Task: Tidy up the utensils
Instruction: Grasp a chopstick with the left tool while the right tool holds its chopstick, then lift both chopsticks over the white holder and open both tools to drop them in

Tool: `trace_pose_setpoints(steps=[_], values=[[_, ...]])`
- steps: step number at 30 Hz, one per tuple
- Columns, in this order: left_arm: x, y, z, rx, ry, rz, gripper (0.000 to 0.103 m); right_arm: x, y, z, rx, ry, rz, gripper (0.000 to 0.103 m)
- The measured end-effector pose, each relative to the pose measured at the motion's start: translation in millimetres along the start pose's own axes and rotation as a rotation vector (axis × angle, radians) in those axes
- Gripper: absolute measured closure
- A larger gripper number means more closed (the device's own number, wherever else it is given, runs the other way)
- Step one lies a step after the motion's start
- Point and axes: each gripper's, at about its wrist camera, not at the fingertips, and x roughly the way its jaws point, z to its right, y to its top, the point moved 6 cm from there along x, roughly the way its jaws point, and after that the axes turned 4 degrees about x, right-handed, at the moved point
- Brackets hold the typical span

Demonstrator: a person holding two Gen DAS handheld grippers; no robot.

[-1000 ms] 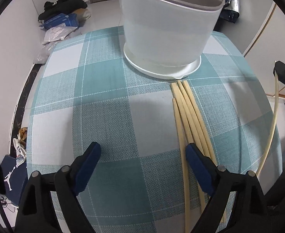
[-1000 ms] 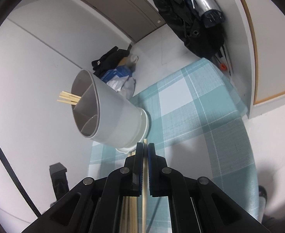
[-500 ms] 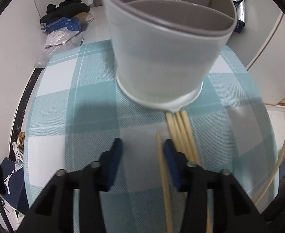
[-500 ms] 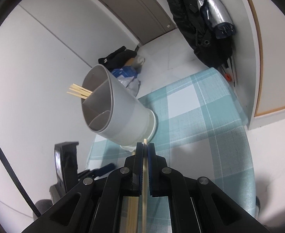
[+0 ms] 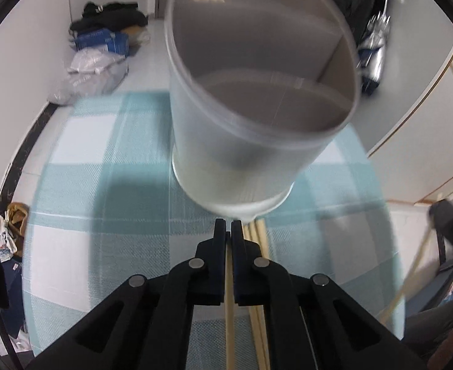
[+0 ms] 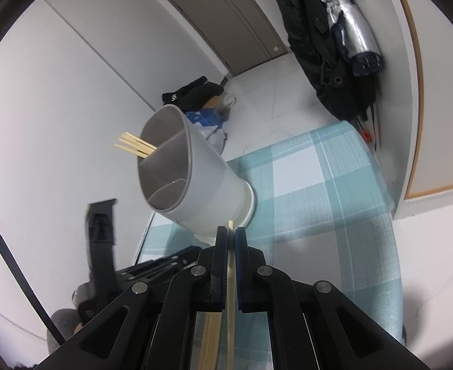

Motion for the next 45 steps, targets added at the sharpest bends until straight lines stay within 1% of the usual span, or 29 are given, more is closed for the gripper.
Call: trace_pose_setpoints(steps=[1,8,9,10,12,14,15,17,20,26,27,34,38,45], values=[[-10.6,2.4,1.1,-0.001,-0.012,0.041,0.103,-2.1,0.0,-2.8,-0.011,-0.002,0.012,0.099],[-67.5,7.7,14.6,-0.035,-0.064,0.236,0.103,-14.1,-3.8,-24.6,-0.093,-0.003,0.071,0.099],[-79.4,7.1,17.3,-0.033,-0.073,0.278,0.103,-15.7,-4.7,-27.5,-0.103,-0.005,0.079,0.099],[-81.0,13.9,15.0,-0.030,-0.077,0.300,0.103,-16.9,-4.9,-29.2,-0.110,-0.006,0.085,0.099],[-94.6,15.0,19.8,-0.021,-0.073,0.349,0.103,-22.0,-6.7,-35.3,-0.136,-0.009,0.107,0.099],[-104.6,19.4,21.9,0.004,-0.071,0.376,0.103,-26.5,-7.9,-41.5,-0.165,-0.015,0.130,0.099],[-109.6,18.7,24.9,0.018,-0.058,0.386,0.103,-28.5,-8.6,-44.6,-0.178,-0.014,0.139,0.099],[-109.6,23.7,21.0,0.037,-0.057,0.384,0.103,-32.3,-10.2,-49.5,-0.205,-0.025,0.169,0.099],[-112.6,23.4,19.6,0.037,-0.043,0.374,0.103,-35.7,-11.9,-55.2,-0.236,-0.032,0.197,0.100],[-121.7,15.7,17.9,0.019,0.000,0.349,0.103,-34.6,-14.7,-55.6,-0.240,-0.045,0.198,0.100],[-122.9,14.1,19.0,0.017,-0.002,0.344,0.103,-35.3,-14.8,-55.5,-0.240,-0.047,0.200,0.100],[-129.7,12.6,14.8,-0.008,0.029,0.350,0.103,-41.5,-13.9,-55.1,-0.230,-0.044,0.216,0.099],[-136.7,14.3,13.2,-0.014,0.027,0.372,0.103,-44.8,-15.7,-58.8,-0.247,-0.040,0.227,0.100],[-143.4,26.4,12.8,-0.023,-0.007,0.375,0.103,-42.5,-11.2,-68.9,-0.264,-0.036,0.219,0.100]])
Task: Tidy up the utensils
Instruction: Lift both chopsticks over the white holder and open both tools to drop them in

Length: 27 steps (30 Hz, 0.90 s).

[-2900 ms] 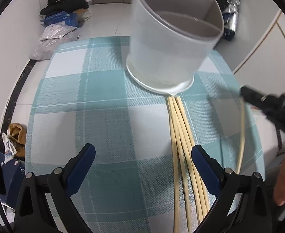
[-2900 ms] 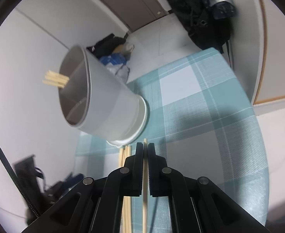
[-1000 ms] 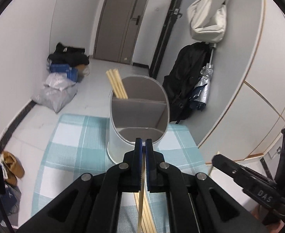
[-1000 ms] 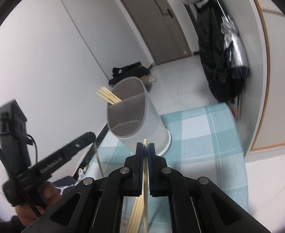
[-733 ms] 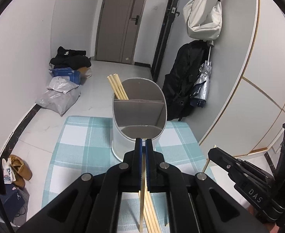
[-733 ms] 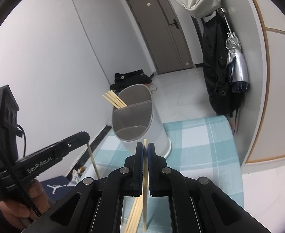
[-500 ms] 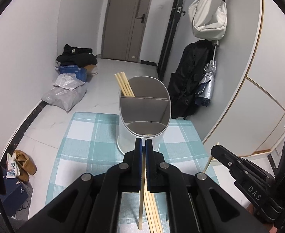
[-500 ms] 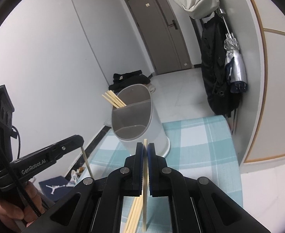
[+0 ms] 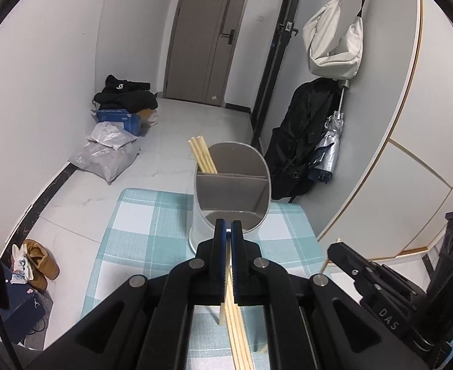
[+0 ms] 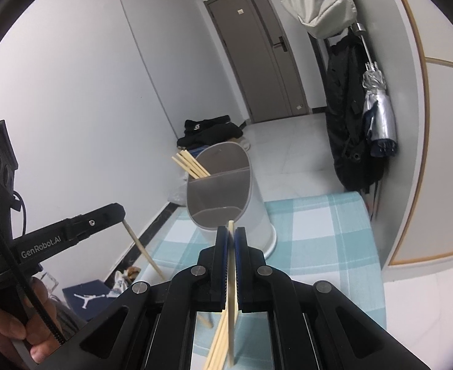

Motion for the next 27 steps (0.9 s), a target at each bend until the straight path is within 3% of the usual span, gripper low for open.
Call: trace_pose_setpoints(steps=[14,27], values=[[-10.1,52.9,18.8,0.011,-0.084,0.032,0.103,6.7,50.5,-10.0,-0.012,0.028,0.033,0.100],[0.5,138.0,16.0,0.001,-0.141,0.108,0.103,4.9,159.5,-34.9,-0.133,0.046,0.141,0.100]])
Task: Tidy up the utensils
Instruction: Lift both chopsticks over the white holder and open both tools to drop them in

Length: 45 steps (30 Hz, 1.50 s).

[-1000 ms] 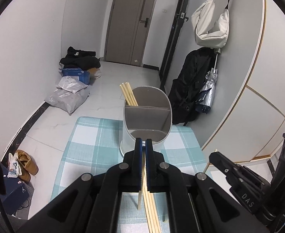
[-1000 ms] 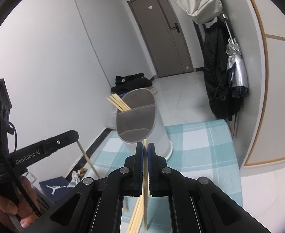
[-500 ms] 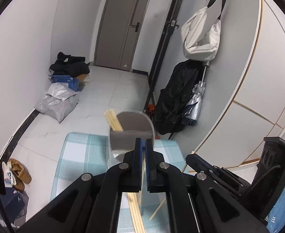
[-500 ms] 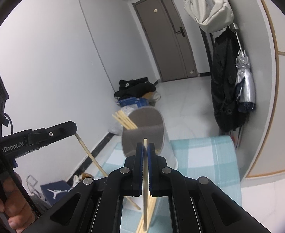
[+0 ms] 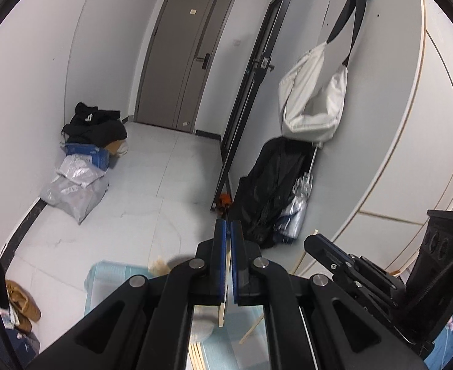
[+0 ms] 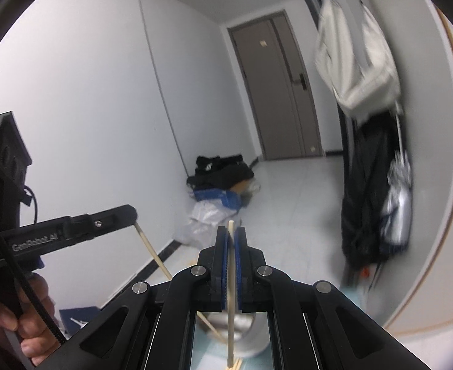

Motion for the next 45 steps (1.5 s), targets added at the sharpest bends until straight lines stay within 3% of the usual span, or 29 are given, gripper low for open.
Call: trace_pose_setpoints(steps=[6,14,24,34,45], values=[[13.7,35.6,-14.9,-0.025,0.002,0.044,0.103,21.5,45.2,-7.0,-0.033,0.006,0.028,0.100],[39.7,33.3,-38.9,-0.026,0.046,0.026,0.103,73.8,60.4,-12.0,-0.088,0.024,0.009,0.100],[71.1,7.3,-71.0,-0.099,0.050,-0.040,0.103,121.6,36.9,-18.2,-0.210,0.066,-0.058,0.100],[81.8,-14.9,-81.3,-0.151,0.029,-0.104,0.103,138.6,-7.4,-38.2,-0.451,0.120,-0.156,0.100],[89.9,-38.2,-91.2,-0.152,-0.008,-0.243,0.102,150.0,-54.6,-27.4,-0.411,0.148,-0.311,0.099]])
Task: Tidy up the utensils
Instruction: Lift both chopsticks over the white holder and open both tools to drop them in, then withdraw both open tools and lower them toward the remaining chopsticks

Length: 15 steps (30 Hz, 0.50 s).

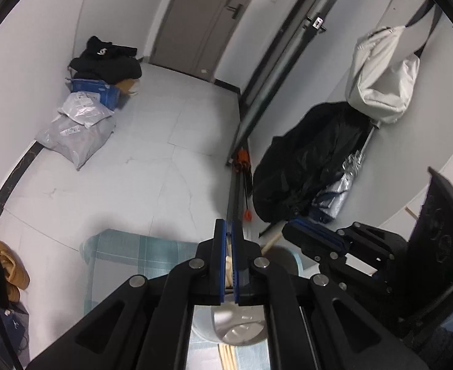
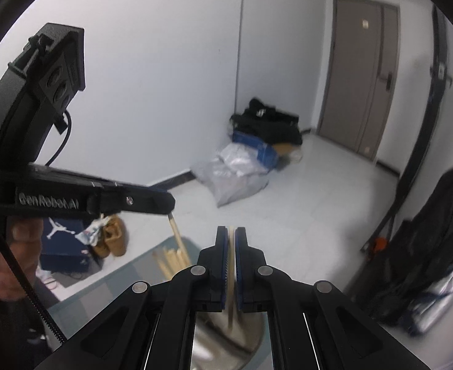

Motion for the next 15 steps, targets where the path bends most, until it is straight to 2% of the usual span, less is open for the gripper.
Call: trace_pose_setpoints(steps=[1,4,5,6,8,10,15], values=[[-2.4,0.2,-2.0,0.003,0.021,0.005,0.100,0.7,-4.1,0.9,0.016,0.000,-0.006,0.099],[-11.4,-0.3,-6.0,-0.008,0.043,0.012,0.079,-0.5,-13.6,4.8,0.081,0.003,-0.021,0.095],[-13.8,-0.7,-7.6,-0.011,0.052,0.021,0.069,-3.4,-15.5,6.3,0.102,0.004,-0.015,0.094],[-19.2,-0.9,-8.3,-0.012,0.079,0.035,0.059,-6.2,-15.9,6.7,0.116,0.002,-0.010,0.090],[-25.0,-2.8,-9.3,-0.002,0.109,0.054,0.049,-16.2,-20.4,10.0,0.168,-0.019,0.008,0.078],[-31.6,-5.5,-8.2,0.017,0.148,0.071,0.044,-28.1,-24.6,13.8,0.229,-0.034,0.033,0.067],[-45.5,-10.8,1.4,0.049,0.192,0.082,0.030,-56.7,-35.1,18.8,0.365,-0.055,0.082,0.058]])
